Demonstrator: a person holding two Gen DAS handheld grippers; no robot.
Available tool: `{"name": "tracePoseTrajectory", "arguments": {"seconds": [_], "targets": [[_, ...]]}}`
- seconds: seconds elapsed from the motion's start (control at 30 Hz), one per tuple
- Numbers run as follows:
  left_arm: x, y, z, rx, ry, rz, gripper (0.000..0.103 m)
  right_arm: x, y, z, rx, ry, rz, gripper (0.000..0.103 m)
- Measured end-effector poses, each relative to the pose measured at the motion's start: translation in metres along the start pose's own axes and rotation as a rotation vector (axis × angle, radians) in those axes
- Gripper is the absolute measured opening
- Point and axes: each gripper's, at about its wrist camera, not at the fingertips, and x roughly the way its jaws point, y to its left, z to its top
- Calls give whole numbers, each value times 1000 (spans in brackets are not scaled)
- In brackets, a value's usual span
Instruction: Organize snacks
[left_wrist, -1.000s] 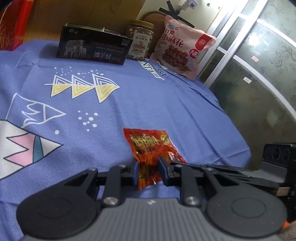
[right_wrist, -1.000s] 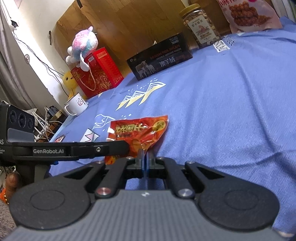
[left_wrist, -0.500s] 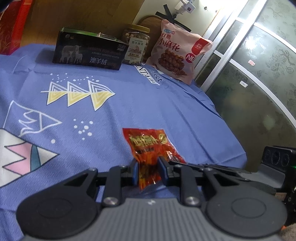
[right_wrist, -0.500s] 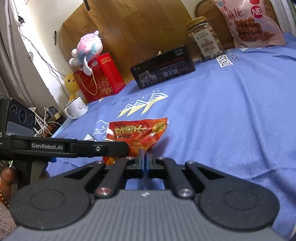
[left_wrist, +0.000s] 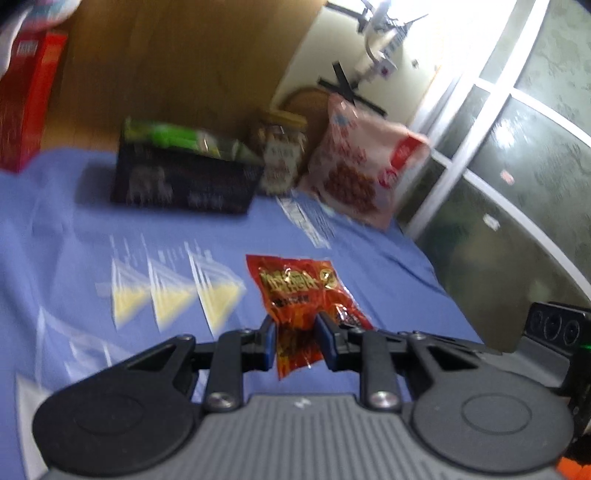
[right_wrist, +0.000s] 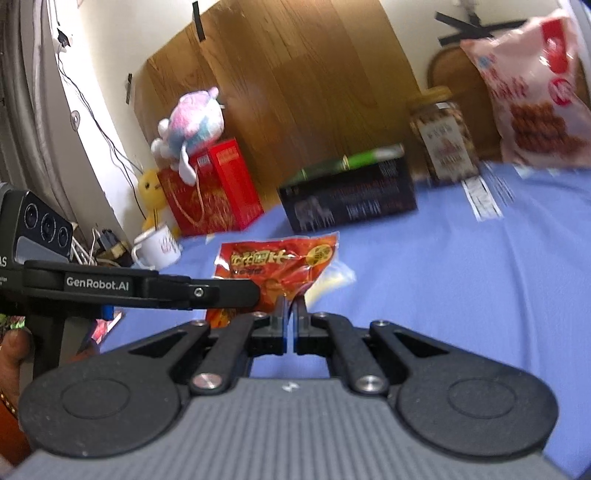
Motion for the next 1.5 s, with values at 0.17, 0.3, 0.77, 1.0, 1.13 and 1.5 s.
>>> {"name": "tracePoseTrajectory", "arguments": {"seconds": [0.17, 0.3, 0.77, 1.0, 1.13, 1.5], "targets": [[11, 20, 67, -13, -70, 23, 23, 45, -8, 57, -36, -34, 15, 5], [53, 52, 124, -19, -94, 84, 23, 104, -25, 105, -28, -21, -5, 5], [131, 124, 174, -83, -149, 352, 39, 183, -41, 131, -91, -30, -184, 26], [67, 93, 138, 20, -210, 333, 48, 114, -31, 93, 63, -10, -113, 29], [49, 61, 100, 146, -208, 361, 53, 70, -14, 58, 73, 29, -99, 50], [-1, -1, 23, 139, -263, 376, 96, -13, 29, -6, 16, -29, -118, 68]]}}
